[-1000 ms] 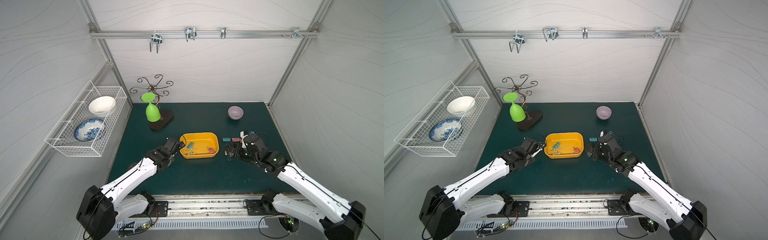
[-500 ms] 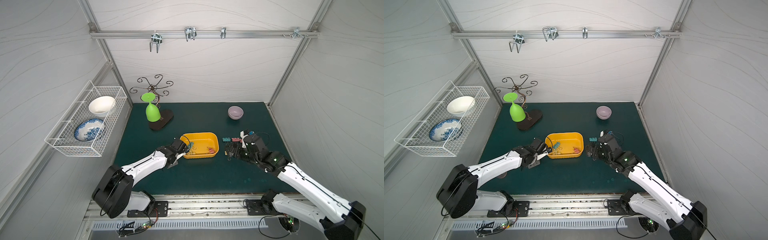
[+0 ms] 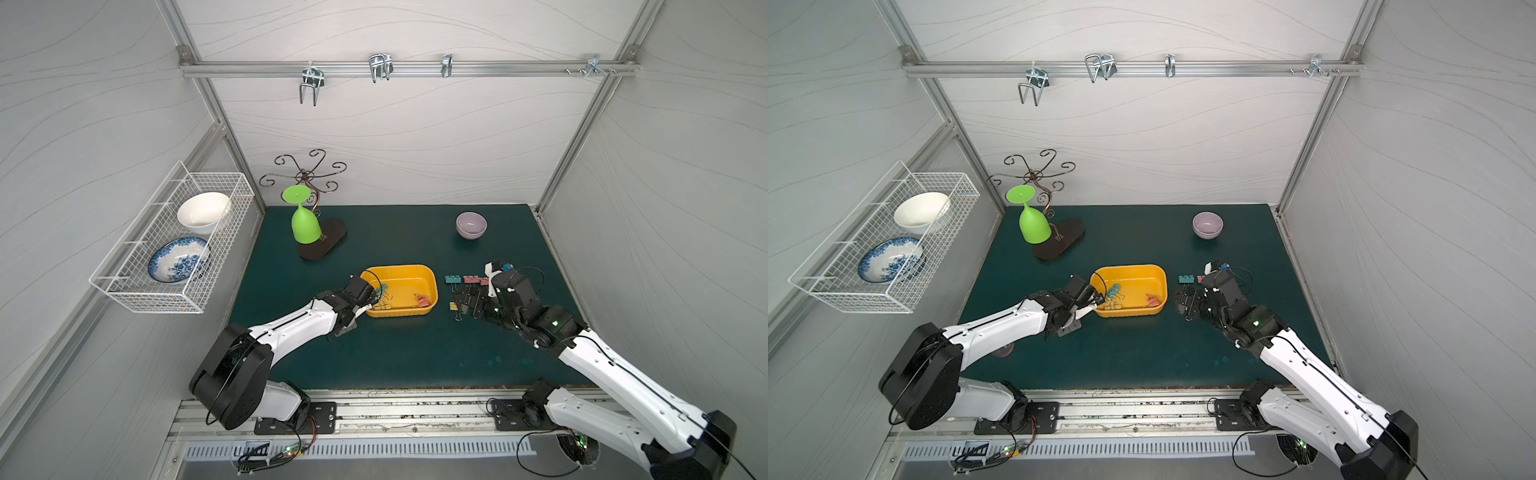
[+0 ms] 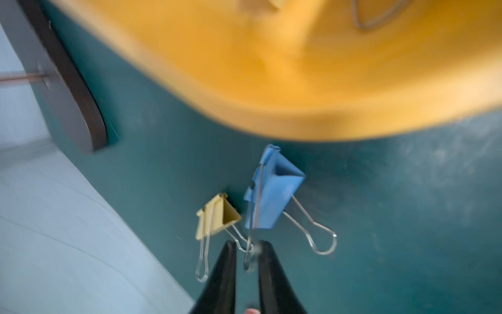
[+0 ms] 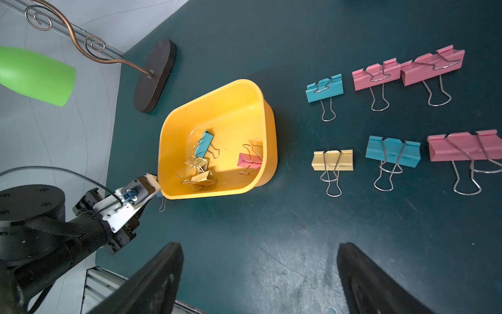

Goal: Take out the binder clips from the storage box
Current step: Place the binder clip at the center of the board, then pick up the binder clip from the storage box.

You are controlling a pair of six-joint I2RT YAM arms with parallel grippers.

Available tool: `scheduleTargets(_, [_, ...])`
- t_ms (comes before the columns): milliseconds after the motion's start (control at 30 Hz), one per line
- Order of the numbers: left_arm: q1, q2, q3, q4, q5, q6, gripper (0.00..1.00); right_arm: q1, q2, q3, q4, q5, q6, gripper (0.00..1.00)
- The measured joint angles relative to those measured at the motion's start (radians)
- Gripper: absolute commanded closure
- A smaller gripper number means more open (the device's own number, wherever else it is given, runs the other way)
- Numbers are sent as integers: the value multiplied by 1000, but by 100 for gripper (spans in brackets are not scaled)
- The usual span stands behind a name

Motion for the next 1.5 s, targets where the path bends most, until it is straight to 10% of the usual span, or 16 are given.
scheduleTargets(400, [-46,-334,40,-132,154,-137,56,0,204,76,12,-128,-49,20])
scheduleTargets(633, [-47,-548,43,42,385,-442,27,55,438,225,5,-167,-81,34])
scheduleTargets(1033, [-45,-358,33,131,537,-887,25,79,749,459,-123,-111,-193,54])
scheduleTargets(1500, [-38,-354,13,110,480,-856,23,88,903,580,-182,-98,-652,57])
